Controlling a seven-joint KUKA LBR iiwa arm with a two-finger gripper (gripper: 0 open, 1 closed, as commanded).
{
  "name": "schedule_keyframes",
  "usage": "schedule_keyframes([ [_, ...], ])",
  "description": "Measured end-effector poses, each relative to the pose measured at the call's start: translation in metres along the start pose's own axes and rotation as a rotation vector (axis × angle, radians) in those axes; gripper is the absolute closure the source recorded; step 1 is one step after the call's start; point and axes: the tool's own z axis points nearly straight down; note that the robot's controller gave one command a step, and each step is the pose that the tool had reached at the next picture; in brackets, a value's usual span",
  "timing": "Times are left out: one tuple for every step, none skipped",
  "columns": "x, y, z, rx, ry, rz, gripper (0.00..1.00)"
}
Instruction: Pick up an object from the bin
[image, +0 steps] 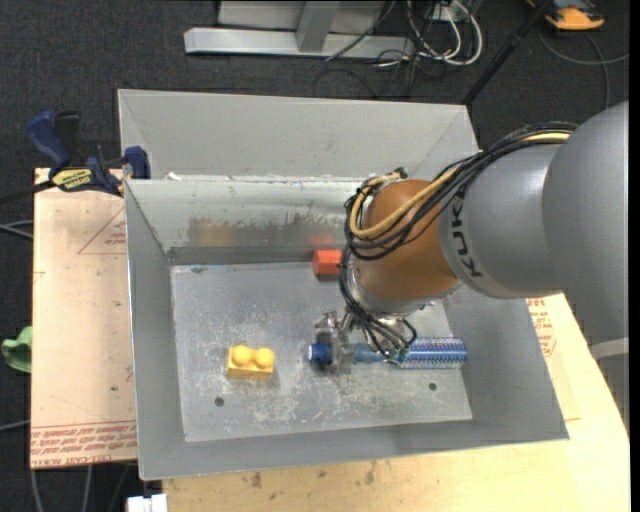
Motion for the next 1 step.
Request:
schedule_keyframes([
  [0.0133,0.0081,-0.2174,0.002,-0.009,0.033,1.0],
])
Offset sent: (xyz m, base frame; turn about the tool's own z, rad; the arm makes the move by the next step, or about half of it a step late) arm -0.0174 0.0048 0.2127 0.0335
